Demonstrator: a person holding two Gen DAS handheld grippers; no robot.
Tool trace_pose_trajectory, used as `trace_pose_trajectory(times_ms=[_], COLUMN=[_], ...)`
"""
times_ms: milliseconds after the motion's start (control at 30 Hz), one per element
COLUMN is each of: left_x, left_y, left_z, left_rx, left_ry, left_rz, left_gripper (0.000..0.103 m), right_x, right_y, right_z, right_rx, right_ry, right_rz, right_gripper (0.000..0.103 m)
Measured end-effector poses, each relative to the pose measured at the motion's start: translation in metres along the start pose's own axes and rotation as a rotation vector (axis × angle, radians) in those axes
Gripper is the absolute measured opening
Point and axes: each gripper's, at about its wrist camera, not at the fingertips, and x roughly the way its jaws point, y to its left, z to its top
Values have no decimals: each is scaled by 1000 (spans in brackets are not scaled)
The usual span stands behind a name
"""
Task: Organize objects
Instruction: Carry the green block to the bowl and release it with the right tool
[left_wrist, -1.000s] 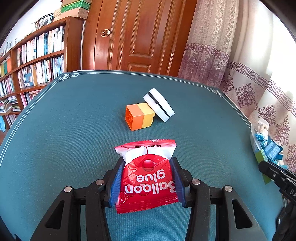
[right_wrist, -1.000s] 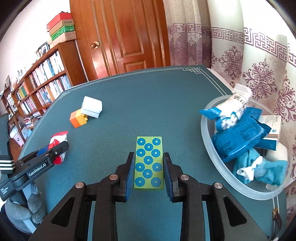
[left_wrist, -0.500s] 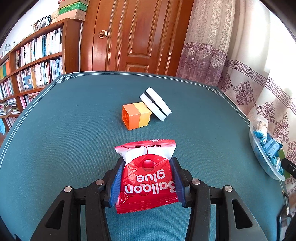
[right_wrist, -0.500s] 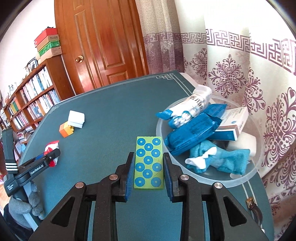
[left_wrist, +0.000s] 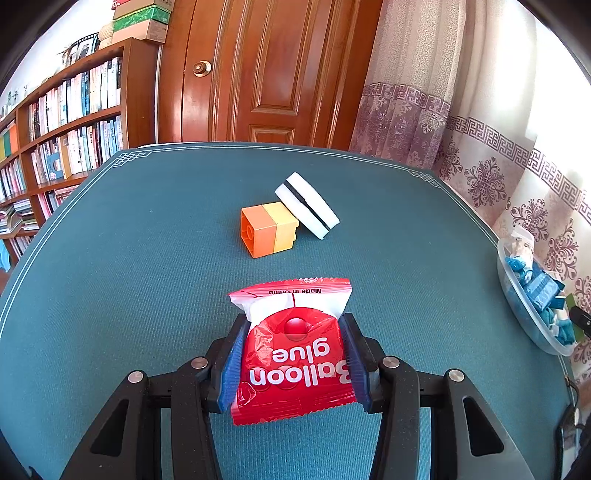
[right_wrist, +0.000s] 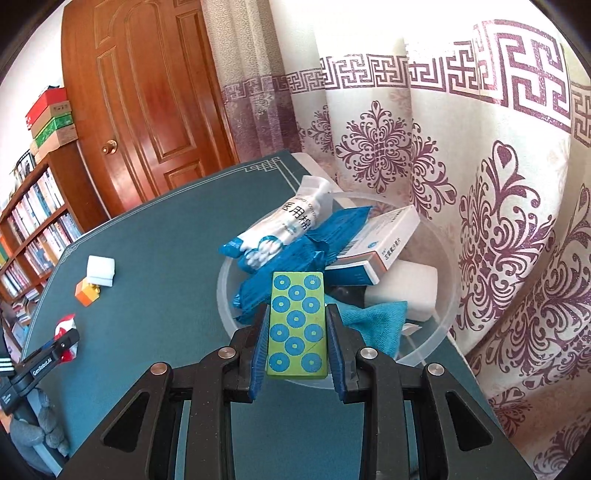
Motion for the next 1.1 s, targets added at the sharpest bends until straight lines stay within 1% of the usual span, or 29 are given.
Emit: trace_pose_trajectory(times_ms=[200, 400, 567, 700, 767, 833, 933, 1100], left_x=[1, 1, 1, 3, 2, 2, 1, -4], left_y=[-1, -1, -1, 0, -1, -2, -6, -18], left_z=[0, -1, -1, -2, -2, -2, -1, 0], left_rx=[4, 5, 7, 5, 7, 13, 25, 39], left_ry=[3, 4, 4, 5, 4, 2, -2, 5], left_rz=[3, 4, 5, 8, 10, 15, 21, -4], left_gripper=[51, 51, 51, 51, 51, 51, 51, 51], right_x=[20, 23, 19, 13, 8, 2, -7, -21], right_y=[-11, -9, -6, -8, -9, -10, -10, -12], right_z=[2, 3, -2, -5, -6, -7, -9, -17], right_rx=[-1, -33, -65, -62, -60, -61, -68, -72], right_ry=[16, 8, 5, 2, -6, -18, -34, -41], right_rz=[-26, -42, -68, -68, -67, -71, -73, -58], right_gripper=[30, 30, 31, 32, 34, 39, 42, 42])
